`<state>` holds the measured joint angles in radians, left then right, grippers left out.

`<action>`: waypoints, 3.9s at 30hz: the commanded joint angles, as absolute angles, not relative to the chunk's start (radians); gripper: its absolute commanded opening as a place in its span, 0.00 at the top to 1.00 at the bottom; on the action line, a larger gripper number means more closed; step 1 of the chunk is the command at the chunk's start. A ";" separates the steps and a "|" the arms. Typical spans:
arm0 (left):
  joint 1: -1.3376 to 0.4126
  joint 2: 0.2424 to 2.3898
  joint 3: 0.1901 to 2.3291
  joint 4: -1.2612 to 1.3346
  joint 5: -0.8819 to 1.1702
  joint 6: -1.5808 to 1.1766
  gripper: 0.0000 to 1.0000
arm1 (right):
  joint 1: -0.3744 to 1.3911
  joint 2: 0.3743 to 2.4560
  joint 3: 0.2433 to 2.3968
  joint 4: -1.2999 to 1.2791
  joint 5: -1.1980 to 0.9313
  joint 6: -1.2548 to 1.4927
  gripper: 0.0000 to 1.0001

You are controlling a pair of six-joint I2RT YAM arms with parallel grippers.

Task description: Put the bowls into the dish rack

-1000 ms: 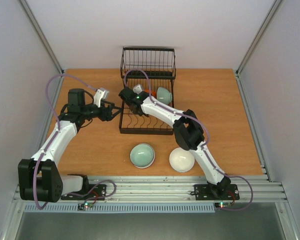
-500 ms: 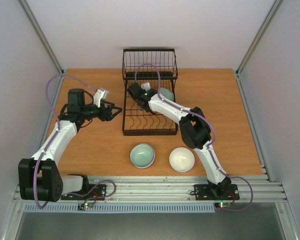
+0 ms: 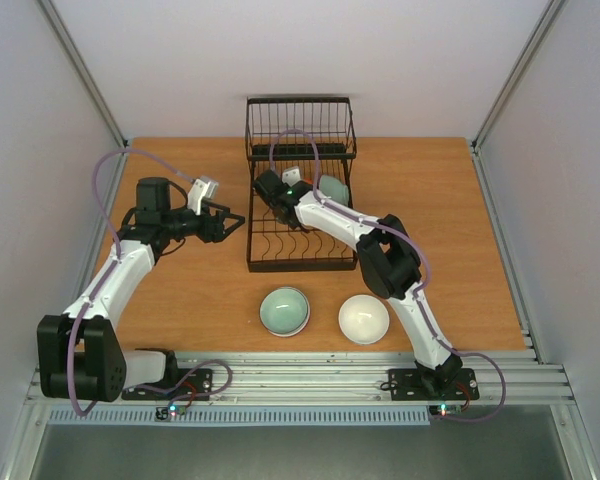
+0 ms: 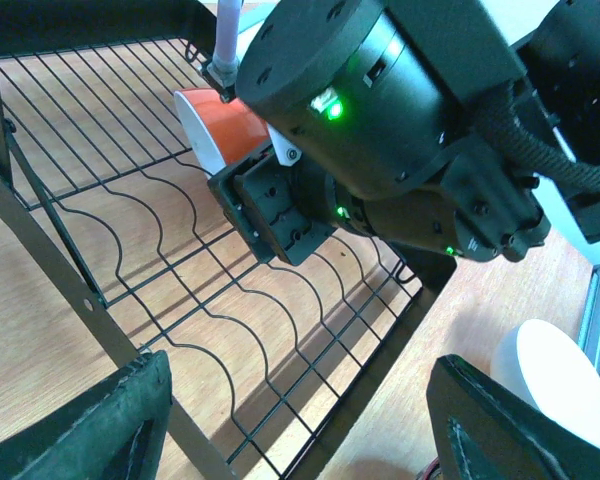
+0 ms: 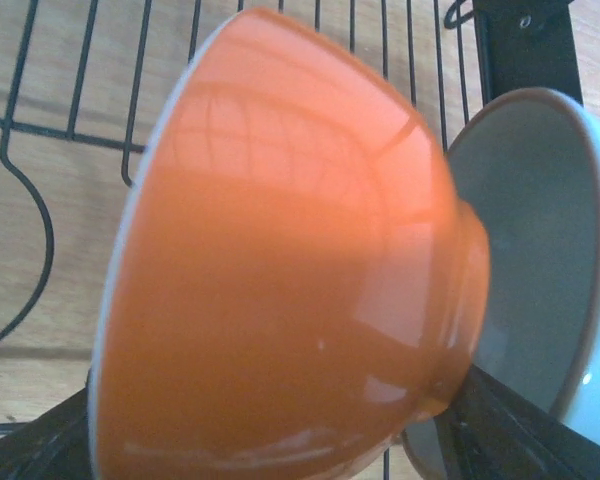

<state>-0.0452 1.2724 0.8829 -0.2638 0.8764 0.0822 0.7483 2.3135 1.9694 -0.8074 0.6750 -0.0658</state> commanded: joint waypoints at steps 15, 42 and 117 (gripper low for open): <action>-0.040 1.289 0.879 -0.219 0.902 0.090 0.30 | 0.774 2.165 1.831 -0.760 0.842 -0.129 0.19; -0.041 1.303 0.894 -0.240 0.908 0.092 0.32 | 0.923 1.599 1.450 -0.960 0.333 -0.093 0.45; -0.041 1.276 0.899 -0.263 0.927 0.104 0.32 | 1.115 1.487 1.262 -0.906 0.233 0.018 0.99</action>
<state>-0.0452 1.2961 0.8829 -0.2729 0.8955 0.0864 1.1103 1.5448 1.2259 -0.8986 0.1776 0.0422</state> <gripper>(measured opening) 0.679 0.034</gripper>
